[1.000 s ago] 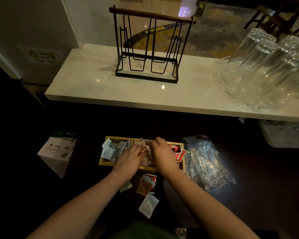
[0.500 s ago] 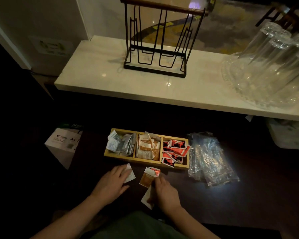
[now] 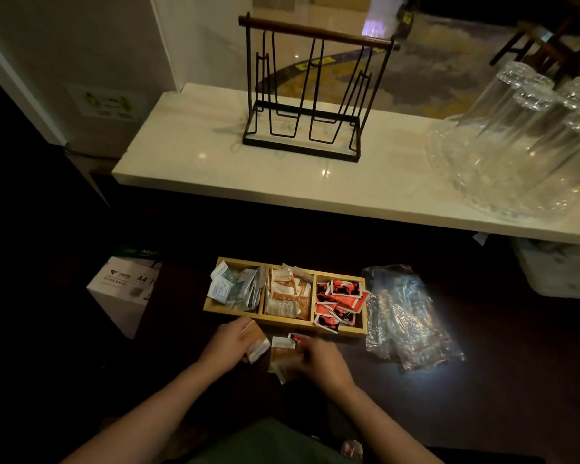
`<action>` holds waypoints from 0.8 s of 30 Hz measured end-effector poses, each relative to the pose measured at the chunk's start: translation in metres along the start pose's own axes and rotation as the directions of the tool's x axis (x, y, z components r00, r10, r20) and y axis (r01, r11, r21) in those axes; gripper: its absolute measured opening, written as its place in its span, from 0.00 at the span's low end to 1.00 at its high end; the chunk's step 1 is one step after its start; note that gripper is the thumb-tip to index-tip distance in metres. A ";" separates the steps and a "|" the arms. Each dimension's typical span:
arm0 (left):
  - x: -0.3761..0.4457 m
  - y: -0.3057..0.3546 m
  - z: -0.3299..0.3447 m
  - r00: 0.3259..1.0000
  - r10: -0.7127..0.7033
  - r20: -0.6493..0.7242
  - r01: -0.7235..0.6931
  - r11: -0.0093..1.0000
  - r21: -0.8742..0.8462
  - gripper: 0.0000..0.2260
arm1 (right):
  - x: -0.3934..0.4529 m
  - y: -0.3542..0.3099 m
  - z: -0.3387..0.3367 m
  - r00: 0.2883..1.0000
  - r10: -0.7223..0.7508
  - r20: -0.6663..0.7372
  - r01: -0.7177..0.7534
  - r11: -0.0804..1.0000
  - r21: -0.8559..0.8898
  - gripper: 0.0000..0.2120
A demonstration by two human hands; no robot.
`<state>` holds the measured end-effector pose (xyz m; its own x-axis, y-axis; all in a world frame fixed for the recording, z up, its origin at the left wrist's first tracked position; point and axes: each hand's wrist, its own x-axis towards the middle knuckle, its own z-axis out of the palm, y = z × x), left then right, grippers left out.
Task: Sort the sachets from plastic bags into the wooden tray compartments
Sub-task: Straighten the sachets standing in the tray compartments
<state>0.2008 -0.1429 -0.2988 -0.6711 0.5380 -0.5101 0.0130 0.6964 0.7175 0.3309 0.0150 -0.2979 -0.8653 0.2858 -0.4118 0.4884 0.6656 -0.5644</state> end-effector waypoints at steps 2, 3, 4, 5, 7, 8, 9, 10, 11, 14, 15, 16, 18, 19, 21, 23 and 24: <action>-0.002 0.008 -0.004 0.977 -0.126 0.175 0.187 0.899 -0.396 0.07 | 0.000 -0.016 -0.019 0.976 -0.075 -0.206 0.094 0.992 0.083 0.05; -0.004 0.011 -0.005 0.962 -0.152 0.227 0.250 0.822 -0.511 0.08 | 0.000 -0.023 -0.026 0.935 -0.119 -0.334 0.162 0.981 0.105 0.04; -0.005 0.015 -0.005 0.952 -0.163 0.260 0.291 0.746 -0.598 0.09 | 0.001 -0.029 -0.028 0.888 -0.164 -0.430 0.230 0.968 0.105 0.05; -0.007 0.018 -0.005 0.944 -0.159 0.290 0.320 0.663 -0.677 0.10 | 0.000 -0.035 -0.029 0.848 -0.220 -0.482 0.291 0.954 0.077 0.07; -0.009 0.025 -0.005 0.930 -0.136 0.341 0.361 0.505 -0.784 0.14 | 0.000 -0.040 -0.022 0.831 -0.342 -0.439 0.374 0.927 -0.015 0.09; -0.010 0.029 -0.004 0.927 -0.122 0.355 0.369 0.459 -0.808 0.16 | 0.000 -0.040 -0.016 0.848 -0.390 -0.359 0.403 0.914 -0.040 0.11; -0.011 0.031 -0.004 0.932 -0.114 0.345 0.358 0.451 -0.818 0.16 | -0.001 -0.038 -0.011 0.856 -0.437 -0.276 0.436 0.897 -0.067 0.12; -0.010 0.032 -0.003 0.947 -0.121 0.298 0.317 0.505 -0.803 0.13 | -0.001 -0.034 -0.005 0.843 -0.483 -0.235 0.473 0.875 -0.103 0.14; -0.009 0.031 -0.003 0.963 -0.137 0.233 0.269 0.572 -0.775 0.11 | 0.000 -0.028 0.000 0.831 -0.505 -0.234 0.492 0.863 -0.114 0.16; -0.003 0.020 -0.008 0.971 -0.227 0.073 0.207 0.654 -0.728 0.08 | 0.003 -0.014 0.006 0.896 -0.320 -0.307 0.323 0.945 -0.043 0.17; -0.002 0.018 -0.011 0.969 -0.244 0.047 0.200 0.653 -0.730 0.07 | 0.003 -0.010 0.008 0.915 -0.293 -0.276 0.281 0.956 -0.083 0.17; -0.002 0.016 -0.014 0.967 -0.254 0.029 0.195 0.659 -0.727 0.06 | 0.004 -0.005 0.013 0.930 -0.306 -0.203 0.275 0.947 -0.168 0.18; -0.004 0.016 -0.017 0.969 -0.246 0.015 0.183 0.678 -0.712 0.07 | 0.004 -0.001 0.027 0.932 -0.358 -0.058 0.317 0.881 -0.352 0.22; -0.005 0.017 -0.017 0.970 -0.242 0.008 0.176 0.681 -0.711 0.07 | 0.004 0.001 0.033 0.922 -0.388 -0.011 0.340 0.822 -0.457 0.23; -0.007 0.018 -0.016 0.968 -0.249 0.005 0.179 0.683 -0.708 0.10 | 0.005 0.004 0.041 0.914 -0.404 0.017 0.341 0.747 -0.570 0.25; -0.008 0.016 -0.013 0.962 -0.271 0.020 0.210 0.694 -0.689 0.08 | 0.008 0.005 0.045 0.903 -0.428 0.043 0.361 0.700 -0.616 0.23; -0.008 0.014 -0.012 0.957 -0.287 0.030 0.230 0.698 -0.679 0.06 | 0.010 0.006 0.045 0.896 -0.440 0.052 0.372 0.684 -0.627 0.22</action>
<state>0.1978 -0.1433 -0.2788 -0.6241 0.3295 -0.7084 -0.6484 0.2875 0.7049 0.3304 -0.0095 -0.3378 -0.9848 -0.0725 -0.1575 -0.0586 0.9941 -0.0909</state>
